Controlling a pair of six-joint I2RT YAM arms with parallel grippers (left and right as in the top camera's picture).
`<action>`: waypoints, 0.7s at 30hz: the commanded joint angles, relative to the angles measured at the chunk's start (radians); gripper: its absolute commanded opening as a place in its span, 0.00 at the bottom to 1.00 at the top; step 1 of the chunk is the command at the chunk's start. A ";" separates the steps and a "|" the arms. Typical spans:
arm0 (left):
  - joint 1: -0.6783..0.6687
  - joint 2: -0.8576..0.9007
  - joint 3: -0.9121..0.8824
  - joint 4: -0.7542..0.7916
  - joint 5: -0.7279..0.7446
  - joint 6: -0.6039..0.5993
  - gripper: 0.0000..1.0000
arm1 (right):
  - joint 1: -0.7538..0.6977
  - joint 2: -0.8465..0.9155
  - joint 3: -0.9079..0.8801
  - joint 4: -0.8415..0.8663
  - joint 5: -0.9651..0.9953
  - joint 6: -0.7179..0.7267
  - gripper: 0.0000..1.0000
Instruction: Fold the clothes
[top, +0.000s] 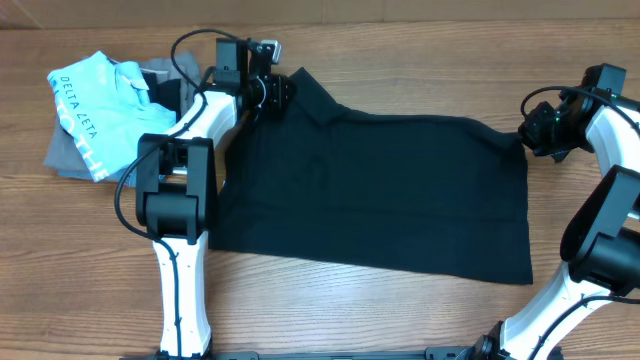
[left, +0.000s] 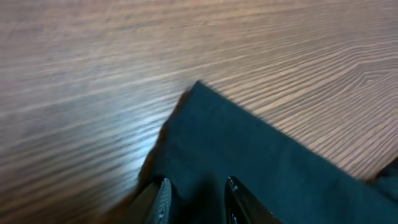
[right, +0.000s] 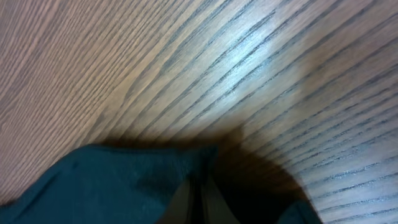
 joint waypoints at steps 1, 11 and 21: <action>-0.007 0.006 0.019 0.040 -0.005 0.016 0.29 | -0.001 -0.024 0.018 0.000 -0.005 -0.004 0.04; -0.002 0.006 0.019 0.006 0.029 0.005 0.04 | -0.001 -0.024 0.018 0.001 -0.005 -0.004 0.04; 0.012 -0.151 0.020 -0.152 0.045 -0.018 0.04 | -0.005 -0.024 0.018 0.039 0.030 -0.004 0.04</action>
